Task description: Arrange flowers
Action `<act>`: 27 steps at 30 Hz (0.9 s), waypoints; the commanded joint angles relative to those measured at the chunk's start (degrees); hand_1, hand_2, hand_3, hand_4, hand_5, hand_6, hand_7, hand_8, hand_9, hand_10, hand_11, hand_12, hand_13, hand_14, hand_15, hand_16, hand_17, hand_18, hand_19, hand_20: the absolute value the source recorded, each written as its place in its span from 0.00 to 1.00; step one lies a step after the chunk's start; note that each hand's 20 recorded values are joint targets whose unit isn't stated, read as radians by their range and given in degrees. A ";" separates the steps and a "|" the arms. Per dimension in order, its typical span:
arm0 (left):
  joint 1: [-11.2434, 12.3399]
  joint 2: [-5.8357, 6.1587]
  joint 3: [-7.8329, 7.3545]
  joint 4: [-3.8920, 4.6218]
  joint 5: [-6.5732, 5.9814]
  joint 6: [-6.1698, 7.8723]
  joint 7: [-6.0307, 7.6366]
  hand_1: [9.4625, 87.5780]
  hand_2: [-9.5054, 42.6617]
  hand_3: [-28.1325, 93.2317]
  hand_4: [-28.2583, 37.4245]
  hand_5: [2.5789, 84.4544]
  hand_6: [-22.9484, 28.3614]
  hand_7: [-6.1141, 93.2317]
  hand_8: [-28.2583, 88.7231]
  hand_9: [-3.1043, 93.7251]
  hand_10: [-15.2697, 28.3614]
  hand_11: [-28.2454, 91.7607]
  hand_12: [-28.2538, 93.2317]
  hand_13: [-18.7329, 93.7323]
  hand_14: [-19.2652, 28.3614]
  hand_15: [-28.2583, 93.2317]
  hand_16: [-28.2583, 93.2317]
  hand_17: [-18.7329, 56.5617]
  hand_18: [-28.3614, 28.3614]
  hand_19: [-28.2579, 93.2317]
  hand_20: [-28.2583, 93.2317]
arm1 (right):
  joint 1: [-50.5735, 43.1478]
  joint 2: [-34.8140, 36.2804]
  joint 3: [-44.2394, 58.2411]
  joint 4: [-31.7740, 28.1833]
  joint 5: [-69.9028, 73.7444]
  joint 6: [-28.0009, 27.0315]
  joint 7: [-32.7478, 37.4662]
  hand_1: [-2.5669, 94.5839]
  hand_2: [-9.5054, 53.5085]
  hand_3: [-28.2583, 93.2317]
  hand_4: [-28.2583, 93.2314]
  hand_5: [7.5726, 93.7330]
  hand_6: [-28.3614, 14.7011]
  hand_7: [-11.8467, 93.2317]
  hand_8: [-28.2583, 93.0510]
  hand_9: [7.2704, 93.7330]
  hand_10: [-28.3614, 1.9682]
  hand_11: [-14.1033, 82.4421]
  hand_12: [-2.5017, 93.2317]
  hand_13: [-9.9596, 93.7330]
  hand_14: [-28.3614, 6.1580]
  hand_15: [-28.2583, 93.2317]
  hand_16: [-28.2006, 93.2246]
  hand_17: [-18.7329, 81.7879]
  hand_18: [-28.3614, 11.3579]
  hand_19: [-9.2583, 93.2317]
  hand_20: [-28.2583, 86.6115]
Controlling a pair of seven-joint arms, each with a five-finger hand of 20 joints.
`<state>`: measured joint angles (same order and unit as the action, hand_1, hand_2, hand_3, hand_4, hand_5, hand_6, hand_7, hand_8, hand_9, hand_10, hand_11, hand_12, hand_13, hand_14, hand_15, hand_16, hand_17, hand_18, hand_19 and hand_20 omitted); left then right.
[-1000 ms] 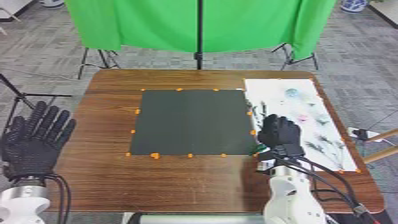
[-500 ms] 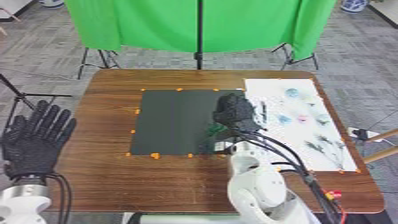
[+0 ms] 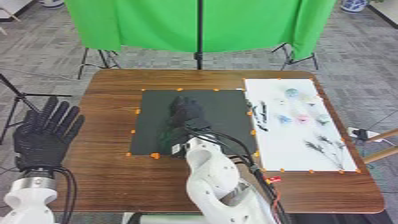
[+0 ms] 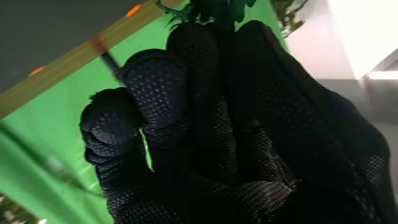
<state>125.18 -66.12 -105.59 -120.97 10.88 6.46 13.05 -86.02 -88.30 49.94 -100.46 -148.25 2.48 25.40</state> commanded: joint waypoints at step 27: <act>-0.07 2.83 4.44 0.68 -0.76 0.00 1.91 0.26 0.53 0.82 0.01 0.51 0.57 0.15 0.17 0.43 0.65 0.35 0.33 0.44 0.71 0.50 0.21 0.22 0.73 0.44 0.35 | 3.67 -5.65 -3.47 12.25 -4.99 -2.85 3.86 0.64 0.00 0.83 0.01 0.79 0.63 0.52 0.37 0.89 0.56 0.38 0.57 0.80 0.51 0.69 0.62 0.59 0.04 0.99 0.55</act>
<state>124.38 -63.83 -101.93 -120.79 10.38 6.32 13.69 -82.96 -93.82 47.06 -88.23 -152.83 0.25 27.08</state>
